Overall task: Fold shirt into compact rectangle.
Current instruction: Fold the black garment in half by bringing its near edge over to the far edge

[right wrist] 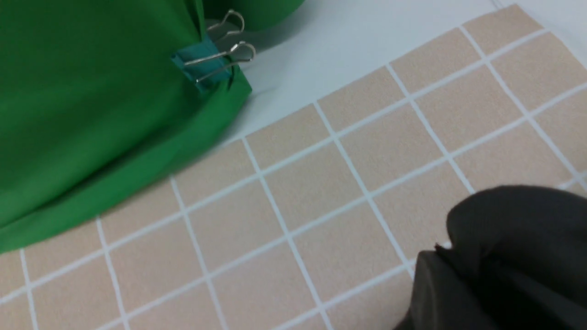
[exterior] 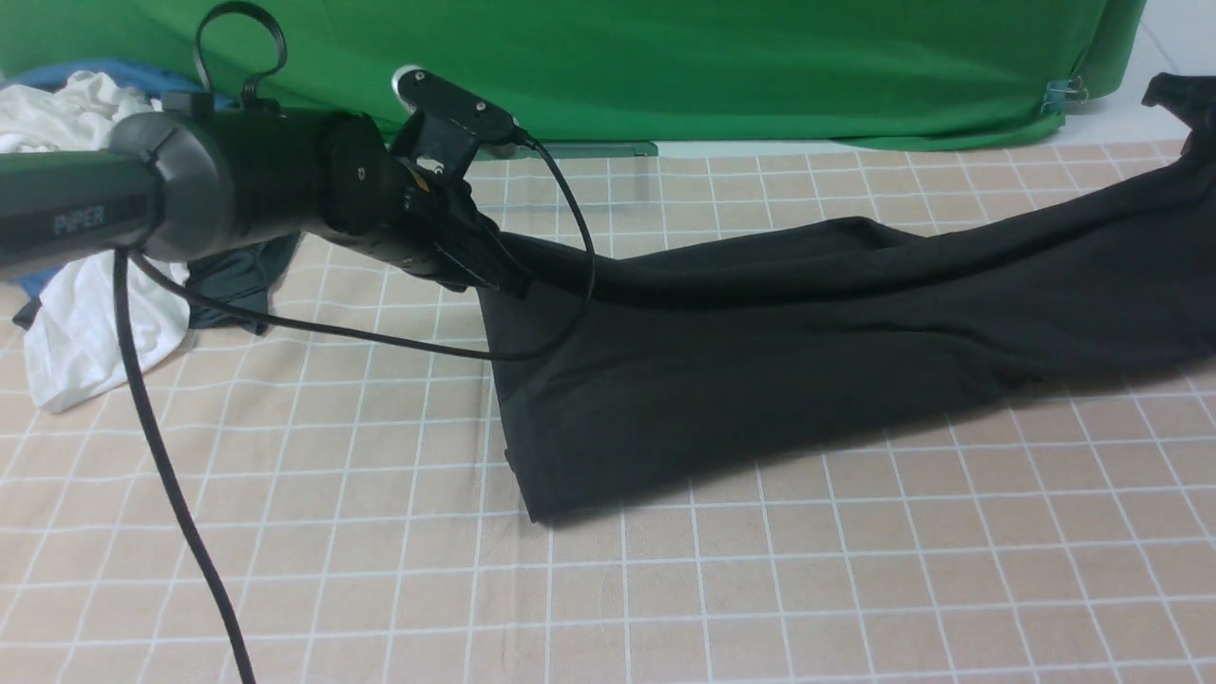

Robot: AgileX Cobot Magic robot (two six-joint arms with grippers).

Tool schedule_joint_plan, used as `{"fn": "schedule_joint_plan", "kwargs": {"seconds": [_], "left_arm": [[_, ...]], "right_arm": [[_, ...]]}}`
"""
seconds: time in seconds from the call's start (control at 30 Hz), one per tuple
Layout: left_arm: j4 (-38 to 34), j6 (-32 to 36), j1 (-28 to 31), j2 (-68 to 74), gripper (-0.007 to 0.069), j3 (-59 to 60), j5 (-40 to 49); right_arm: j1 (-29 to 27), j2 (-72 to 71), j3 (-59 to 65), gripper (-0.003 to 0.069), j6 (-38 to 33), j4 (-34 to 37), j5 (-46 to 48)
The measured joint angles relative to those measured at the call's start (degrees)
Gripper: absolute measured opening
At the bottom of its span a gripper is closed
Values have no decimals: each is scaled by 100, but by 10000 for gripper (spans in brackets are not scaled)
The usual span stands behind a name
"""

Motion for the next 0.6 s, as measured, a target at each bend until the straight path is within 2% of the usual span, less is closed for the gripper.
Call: {"fn": "schedule_joint_plan", "kwargs": {"seconds": [0.23,0.4,0.6], "left_arm": [[-75,-18,0,245,29,0,-677],[-102,-291,0,405,29,0,-1012],[-114,-406,0,472,30,0,-1498]], "right_arm": [[0,166,0,109,65,-6,-264],[-6,295,0,134,81,-23,-446],[-56,316,0,155,616,-29,-912]]}}
